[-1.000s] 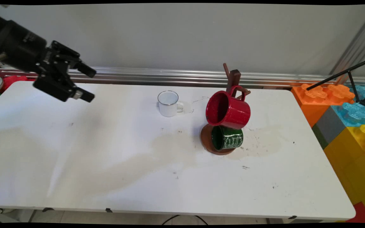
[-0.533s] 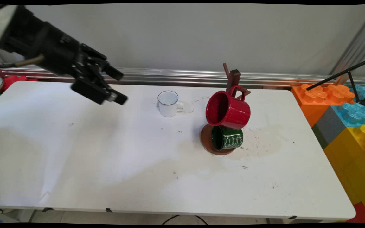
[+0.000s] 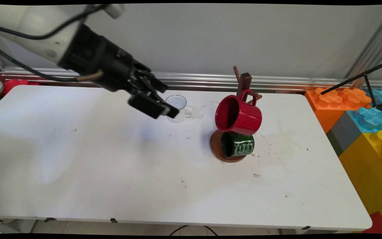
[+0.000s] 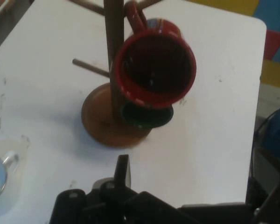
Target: Pick up the red mug from the rack
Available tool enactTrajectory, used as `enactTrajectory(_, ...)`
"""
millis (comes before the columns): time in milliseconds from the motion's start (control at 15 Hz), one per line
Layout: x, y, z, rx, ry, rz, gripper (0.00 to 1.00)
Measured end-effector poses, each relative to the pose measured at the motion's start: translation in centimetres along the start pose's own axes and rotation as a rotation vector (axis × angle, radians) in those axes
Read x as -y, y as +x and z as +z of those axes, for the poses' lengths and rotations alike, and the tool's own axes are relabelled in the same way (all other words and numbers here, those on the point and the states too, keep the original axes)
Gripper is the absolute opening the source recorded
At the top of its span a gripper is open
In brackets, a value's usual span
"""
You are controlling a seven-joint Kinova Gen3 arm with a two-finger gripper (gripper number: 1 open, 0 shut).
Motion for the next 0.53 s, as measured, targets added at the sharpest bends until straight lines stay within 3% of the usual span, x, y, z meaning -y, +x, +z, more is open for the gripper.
enactTrajectory(533, -1.2, 1.4, 6.4, -0.041, -0.007, 0.008, 1.00)
